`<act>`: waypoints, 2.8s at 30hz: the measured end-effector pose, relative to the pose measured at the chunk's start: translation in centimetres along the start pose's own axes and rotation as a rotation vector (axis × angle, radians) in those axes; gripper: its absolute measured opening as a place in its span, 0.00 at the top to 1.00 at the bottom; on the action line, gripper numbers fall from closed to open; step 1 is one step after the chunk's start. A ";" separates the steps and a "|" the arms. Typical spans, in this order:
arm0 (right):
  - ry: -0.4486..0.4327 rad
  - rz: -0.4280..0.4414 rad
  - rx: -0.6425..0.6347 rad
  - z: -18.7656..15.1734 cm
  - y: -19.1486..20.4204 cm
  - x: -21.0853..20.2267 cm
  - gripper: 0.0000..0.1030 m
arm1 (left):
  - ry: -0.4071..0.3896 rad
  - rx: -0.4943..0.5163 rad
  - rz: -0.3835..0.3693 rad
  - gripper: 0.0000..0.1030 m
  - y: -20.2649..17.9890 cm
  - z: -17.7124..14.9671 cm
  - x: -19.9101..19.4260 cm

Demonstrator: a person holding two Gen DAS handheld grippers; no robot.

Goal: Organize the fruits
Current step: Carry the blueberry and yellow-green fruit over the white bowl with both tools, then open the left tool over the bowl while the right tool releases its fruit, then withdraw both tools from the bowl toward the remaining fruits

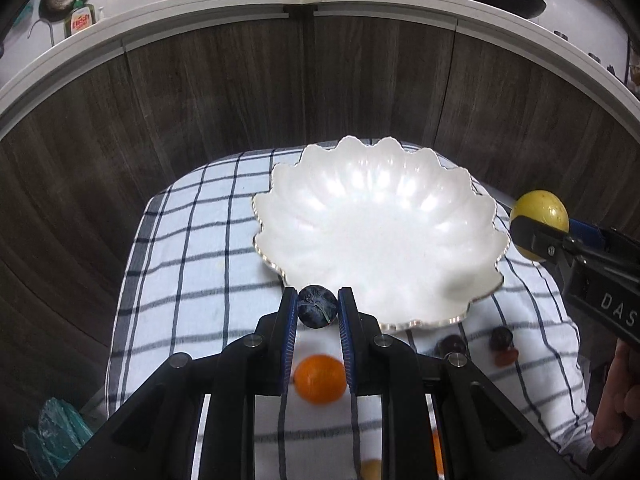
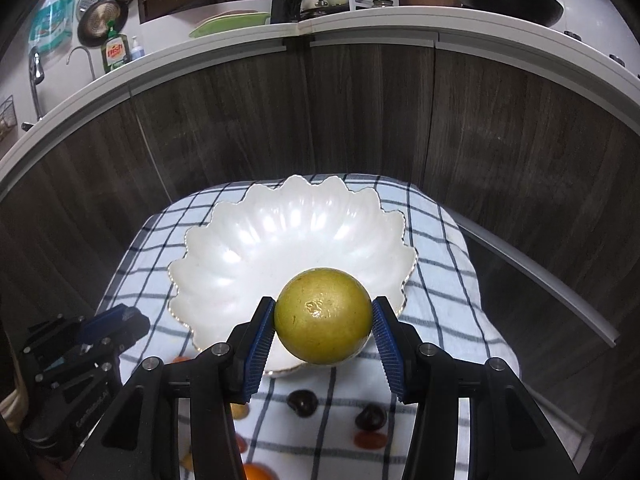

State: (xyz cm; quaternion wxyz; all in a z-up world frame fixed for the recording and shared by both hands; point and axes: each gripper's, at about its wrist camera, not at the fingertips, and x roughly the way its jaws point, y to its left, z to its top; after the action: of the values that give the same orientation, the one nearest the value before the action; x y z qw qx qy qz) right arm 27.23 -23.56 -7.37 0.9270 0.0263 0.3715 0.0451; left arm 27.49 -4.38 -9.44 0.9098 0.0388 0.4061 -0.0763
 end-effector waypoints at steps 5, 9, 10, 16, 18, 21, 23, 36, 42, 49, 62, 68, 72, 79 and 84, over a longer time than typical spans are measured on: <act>0.005 0.002 0.024 0.9 -0.6 0.9 0.51 | -0.003 -0.010 0.001 0.80 0.1 1.5 1.3; 0.020 0.006 0.035 1.5 -0.7 2.0 0.51 | -0.008 -0.008 0.002 0.80 0.2 2.6 2.2; 0.023 0.006 0.033 1.6 -0.6 2.3 0.51 | -0.007 -0.010 0.002 0.80 0.3 2.9 2.6; 0.037 0.006 0.019 2.8 -0.2 4.2 0.51 | -0.009 -0.021 0.012 0.80 0.8 4.5 4.2; 0.045 0.004 0.017 3.1 -0.1 5.0 0.51 | -0.004 -0.016 0.014 0.79 0.8 5.0 5.0; 0.055 0.000 0.015 3.4 -0.1 5.9 0.51 | 0.004 -0.018 0.013 0.79 1.1 5.6 6.0; 0.062 -0.005 0.009 3.6 -0.1 6.5 0.51 | 0.011 -0.022 0.015 0.79 1.4 5.8 6.6; 0.121 -0.010 -0.004 3.1 0.5 9.3 0.51 | 0.048 -0.044 0.009 0.77 2.0 5.7 9.1; 0.143 -0.026 0.001 3.1 0.4 9.7 0.46 | 0.037 -0.053 0.028 0.44 2.4 5.5 8.6; 0.095 -0.061 0.000 3.8 0.6 8.4 0.21 | 0.017 -0.048 0.058 0.25 2.7 5.7 7.6; 0.037 -0.072 0.007 3.7 0.8 5.1 0.21 | -0.073 -0.022 0.075 0.14 2.5 5.8 3.6; 0.007 -0.084 0.012 3.3 0.6 3.2 0.21 | -0.085 -0.019 0.083 0.14 2.2 5.3 2.1; -0.001 -0.083 0.023 2.8 0.5 2.1 0.21 | -0.089 -0.024 0.077 0.14 2.4 4.7 0.8; -0.027 -0.071 0.018 1.6 1.2 0.1 0.21 | -0.090 -0.021 0.074 0.14 2.4 3.4 -1.1; -0.031 -0.055 0.022 0.9 1.5 -1.2 0.21 | -0.092 -0.023 0.057 0.14 2.4 2.3 -2.1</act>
State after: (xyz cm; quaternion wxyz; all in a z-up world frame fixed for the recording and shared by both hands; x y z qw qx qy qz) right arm 26.91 -22.23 -5.79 0.9332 0.0269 0.3581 0.0152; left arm 28.23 -2.06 -6.27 0.9297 0.0365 0.3634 -0.0475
